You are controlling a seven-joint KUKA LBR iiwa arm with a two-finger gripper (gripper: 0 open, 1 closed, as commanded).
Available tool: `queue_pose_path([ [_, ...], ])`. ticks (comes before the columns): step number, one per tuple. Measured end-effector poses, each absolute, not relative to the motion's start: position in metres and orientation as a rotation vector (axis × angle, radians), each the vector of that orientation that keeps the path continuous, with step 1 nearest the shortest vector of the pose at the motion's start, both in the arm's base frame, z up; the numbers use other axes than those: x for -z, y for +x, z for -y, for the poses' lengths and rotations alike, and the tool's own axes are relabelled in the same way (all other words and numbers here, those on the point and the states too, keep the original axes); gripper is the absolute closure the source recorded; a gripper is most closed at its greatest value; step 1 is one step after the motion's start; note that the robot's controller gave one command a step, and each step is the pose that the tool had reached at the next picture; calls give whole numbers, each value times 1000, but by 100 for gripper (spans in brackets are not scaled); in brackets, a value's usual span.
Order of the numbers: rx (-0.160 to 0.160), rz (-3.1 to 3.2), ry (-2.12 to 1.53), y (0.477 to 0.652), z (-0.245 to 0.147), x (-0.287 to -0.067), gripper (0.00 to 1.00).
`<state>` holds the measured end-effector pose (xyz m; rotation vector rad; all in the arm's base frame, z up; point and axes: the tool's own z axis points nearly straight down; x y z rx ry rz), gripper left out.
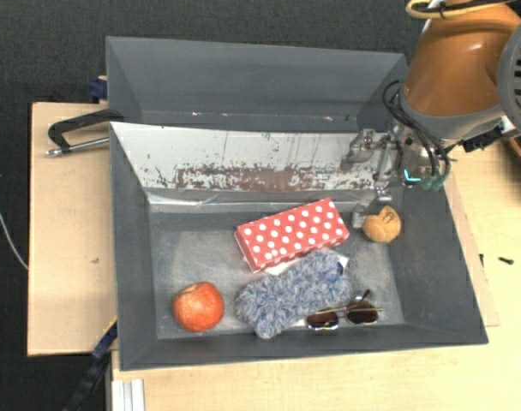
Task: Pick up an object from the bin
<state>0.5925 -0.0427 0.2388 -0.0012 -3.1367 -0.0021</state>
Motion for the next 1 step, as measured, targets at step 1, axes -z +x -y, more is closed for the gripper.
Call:
queue_pose_path([
  [1, 1, 3146, 0, 594, 43, -244, 0],
])
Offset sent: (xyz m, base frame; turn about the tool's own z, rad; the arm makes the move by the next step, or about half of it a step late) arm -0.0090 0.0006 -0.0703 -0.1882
